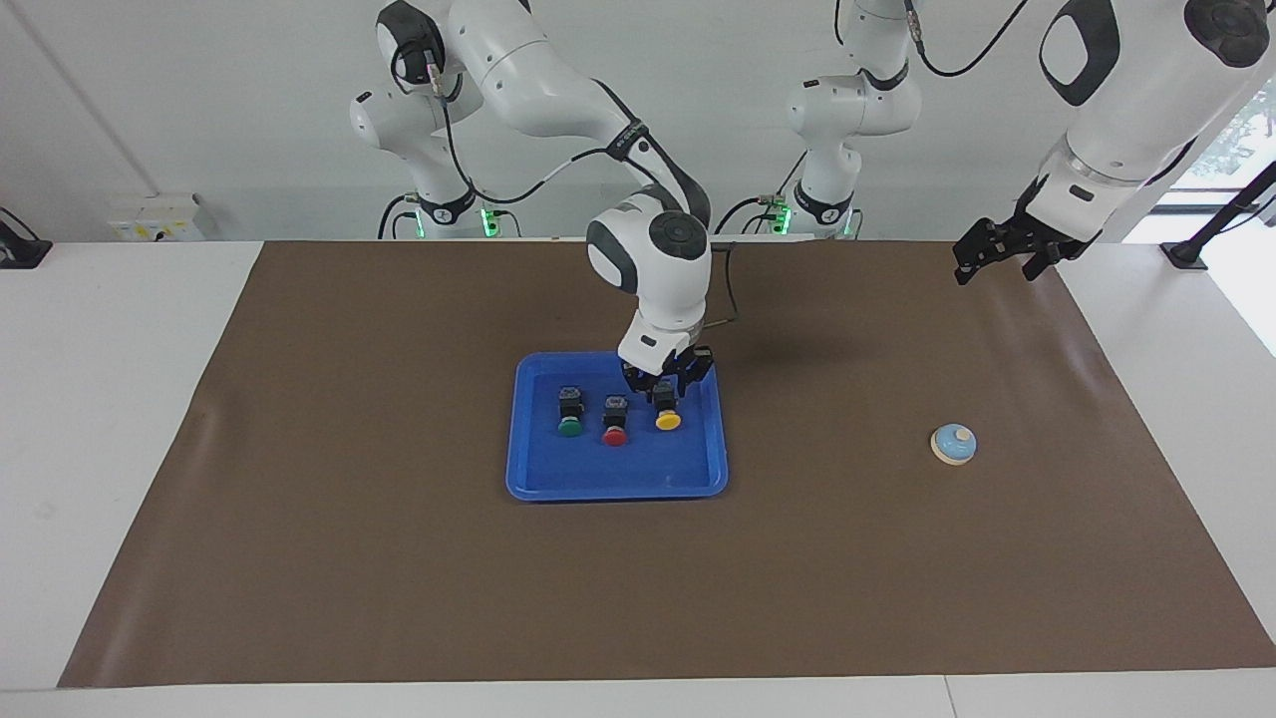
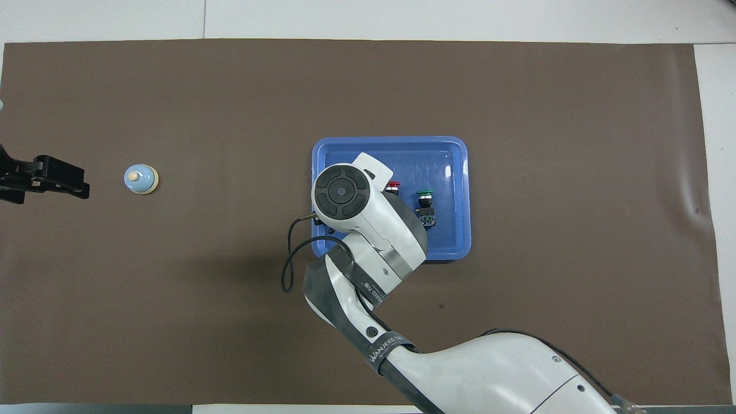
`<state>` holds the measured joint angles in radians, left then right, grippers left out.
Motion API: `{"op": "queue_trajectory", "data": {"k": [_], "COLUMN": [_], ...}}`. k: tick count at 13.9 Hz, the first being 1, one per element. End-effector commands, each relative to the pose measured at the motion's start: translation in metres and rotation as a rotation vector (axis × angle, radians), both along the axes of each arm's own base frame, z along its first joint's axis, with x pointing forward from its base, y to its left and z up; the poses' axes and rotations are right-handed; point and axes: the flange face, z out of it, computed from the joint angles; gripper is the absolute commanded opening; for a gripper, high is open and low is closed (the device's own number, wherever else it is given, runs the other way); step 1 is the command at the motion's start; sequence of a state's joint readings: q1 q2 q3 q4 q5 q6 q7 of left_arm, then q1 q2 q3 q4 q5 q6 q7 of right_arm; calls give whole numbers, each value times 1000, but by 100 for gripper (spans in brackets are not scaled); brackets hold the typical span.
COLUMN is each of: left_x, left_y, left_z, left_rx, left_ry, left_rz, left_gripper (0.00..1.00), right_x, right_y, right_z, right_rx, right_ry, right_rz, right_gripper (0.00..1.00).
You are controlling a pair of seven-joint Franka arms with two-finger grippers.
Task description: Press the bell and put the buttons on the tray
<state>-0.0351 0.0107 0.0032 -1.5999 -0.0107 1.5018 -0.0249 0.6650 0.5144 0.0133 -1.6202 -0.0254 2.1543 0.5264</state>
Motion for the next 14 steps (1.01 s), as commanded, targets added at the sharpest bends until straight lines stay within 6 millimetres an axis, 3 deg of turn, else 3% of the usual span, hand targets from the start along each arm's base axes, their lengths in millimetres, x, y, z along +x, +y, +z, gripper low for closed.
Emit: {"op": "queue_trajectory", "data": {"k": [1, 3, 5, 7, 11, 14], "left_x": [-4, -4, -4, -4, -4, -4], "left_y": [2, 2, 2, 2, 2, 2], "left_z": [3, 3, 3, 3, 3, 3], "left_rx": [0, 0, 0, 0, 0, 0], "left_ry": [6, 6, 6, 6, 6, 6], "left_rz": [4, 4, 4, 4, 4, 4], "left_gripper": [100, 100, 100, 100, 100, 100], "right_x": [17, 31, 43, 43, 45, 29], "right_y": [-25, -63, -115, -165, -260, -297], "right_z": [43, 85, 130, 163, 209, 243], "right_rx": [-5, 7, 11, -10, -28, -30], "right_ry": [-11, -22, -38, -10, 30, 43], "right_rz": [-50, -99, -75, -55, -143, -113], "right_gripper": [100, 100, 100, 100, 100, 100]}}
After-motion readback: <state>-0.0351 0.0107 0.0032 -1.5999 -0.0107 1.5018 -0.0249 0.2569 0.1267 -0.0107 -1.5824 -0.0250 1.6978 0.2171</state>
